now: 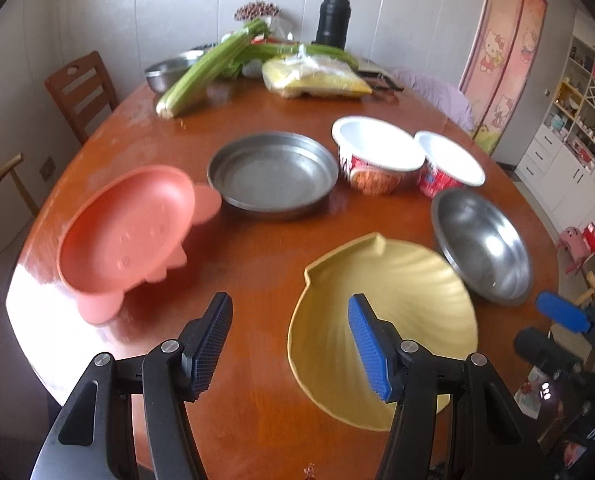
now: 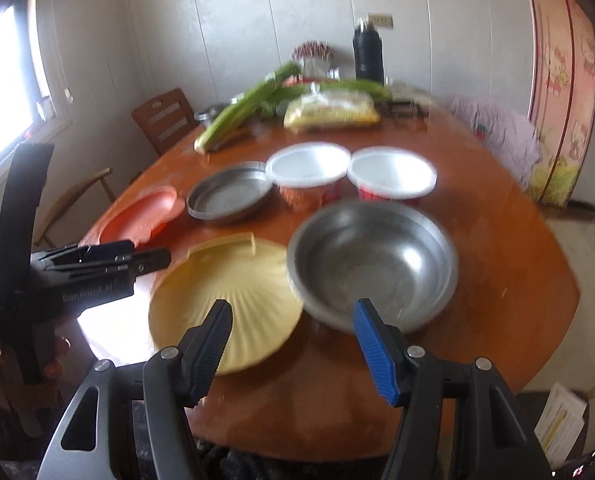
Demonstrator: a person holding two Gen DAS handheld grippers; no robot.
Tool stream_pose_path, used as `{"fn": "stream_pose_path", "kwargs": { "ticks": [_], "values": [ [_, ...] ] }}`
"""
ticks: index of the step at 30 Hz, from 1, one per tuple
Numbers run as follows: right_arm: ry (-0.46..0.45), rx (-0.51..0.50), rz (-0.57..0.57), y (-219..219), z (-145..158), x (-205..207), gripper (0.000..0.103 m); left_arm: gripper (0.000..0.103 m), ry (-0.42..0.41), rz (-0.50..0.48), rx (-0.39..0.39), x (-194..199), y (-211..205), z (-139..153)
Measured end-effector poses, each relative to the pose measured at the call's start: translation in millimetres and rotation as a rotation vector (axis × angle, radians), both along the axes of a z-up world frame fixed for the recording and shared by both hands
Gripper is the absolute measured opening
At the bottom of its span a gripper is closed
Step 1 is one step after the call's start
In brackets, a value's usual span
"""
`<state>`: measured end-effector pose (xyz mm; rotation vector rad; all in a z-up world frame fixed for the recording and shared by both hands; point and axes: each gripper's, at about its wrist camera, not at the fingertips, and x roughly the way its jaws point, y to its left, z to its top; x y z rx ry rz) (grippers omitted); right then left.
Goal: Organize plates and bowls
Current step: 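Move the left tool to the rim of the yellow shell-shaped plate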
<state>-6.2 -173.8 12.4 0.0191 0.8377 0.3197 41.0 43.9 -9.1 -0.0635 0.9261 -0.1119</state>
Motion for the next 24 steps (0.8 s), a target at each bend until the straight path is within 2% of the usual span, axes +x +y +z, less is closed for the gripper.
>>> {"fn": "stream_pose_path", "kwargs": {
  "ticks": [6,10,19,24],
  "values": [
    [0.095,0.056,-0.004,0.0,-25.4,12.6,0.062,0.062,0.035,0.012,-0.003,3.2,0.0,-14.9],
    [0.131,0.042,0.002,6.8,-39.4,20.9,0.062,0.062,0.053,0.020,-0.017,7.2,-0.1,-22.0],
    [0.103,-0.012,0.050,25.6,-49.9,31.0,0.062,0.062,0.073,-0.004,-0.008,9.0,-6.8,-34.1],
    [0.106,-0.009,0.053,28.1,-57.1,39.3,0.062,0.062,0.079,0.000,-0.011,12.9,-7.3,-38.0]
  ]
}}
